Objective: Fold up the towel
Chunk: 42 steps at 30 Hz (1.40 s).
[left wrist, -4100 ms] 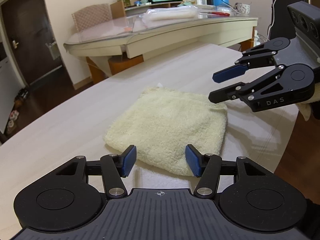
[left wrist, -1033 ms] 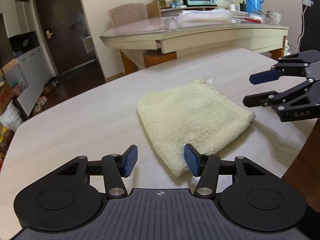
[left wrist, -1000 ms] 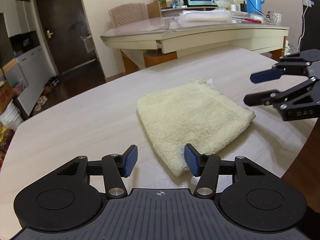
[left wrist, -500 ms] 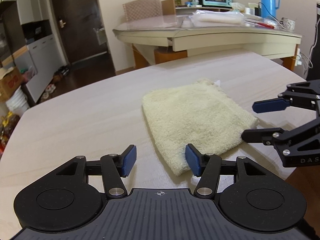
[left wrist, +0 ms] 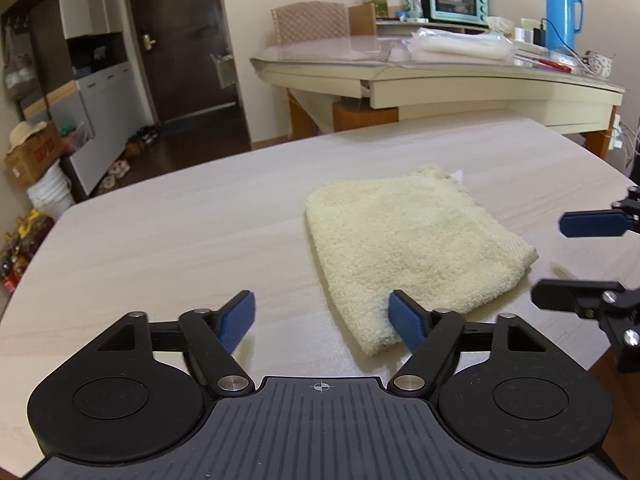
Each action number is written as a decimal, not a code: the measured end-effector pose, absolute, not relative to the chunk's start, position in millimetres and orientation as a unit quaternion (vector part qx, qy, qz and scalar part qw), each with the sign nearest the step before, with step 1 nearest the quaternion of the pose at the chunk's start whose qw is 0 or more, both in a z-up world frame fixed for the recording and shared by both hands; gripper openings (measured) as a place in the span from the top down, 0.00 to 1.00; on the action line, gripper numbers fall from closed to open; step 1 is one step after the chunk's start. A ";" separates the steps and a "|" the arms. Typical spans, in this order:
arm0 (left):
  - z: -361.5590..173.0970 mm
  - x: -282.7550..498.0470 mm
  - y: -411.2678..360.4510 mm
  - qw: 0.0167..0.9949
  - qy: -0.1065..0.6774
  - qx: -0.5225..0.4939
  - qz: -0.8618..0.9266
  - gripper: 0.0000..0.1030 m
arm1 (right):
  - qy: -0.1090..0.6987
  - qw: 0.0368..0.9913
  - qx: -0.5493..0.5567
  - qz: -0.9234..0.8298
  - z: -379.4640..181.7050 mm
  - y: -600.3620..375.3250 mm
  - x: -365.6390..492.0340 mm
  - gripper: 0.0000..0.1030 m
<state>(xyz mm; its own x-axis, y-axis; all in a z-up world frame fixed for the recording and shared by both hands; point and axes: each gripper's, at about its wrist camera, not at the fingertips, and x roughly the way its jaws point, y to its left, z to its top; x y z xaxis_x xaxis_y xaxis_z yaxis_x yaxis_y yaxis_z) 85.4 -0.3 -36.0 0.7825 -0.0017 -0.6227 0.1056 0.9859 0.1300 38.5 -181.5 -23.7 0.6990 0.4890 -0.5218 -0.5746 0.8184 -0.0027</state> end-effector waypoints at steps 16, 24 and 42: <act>-6.9 34.6 22.9 0.963 0.268 0.011 -0.020 0.00 | 0.252 0.929 -0.075 0.261 -11.8 -189.1 7.0 0.09; -3.2 13.8 16.7 0.960 0.279 -0.002 -0.033 0.00 | 0.250 0.934 -0.050 0.250 -9.7 -193.9 -6.4 0.01; -6.0 7.8 11.4 0.955 0.297 -0.023 -0.007 0.00 | 0.250 0.938 -0.046 0.235 0.6 -202.9 -19.4 0.00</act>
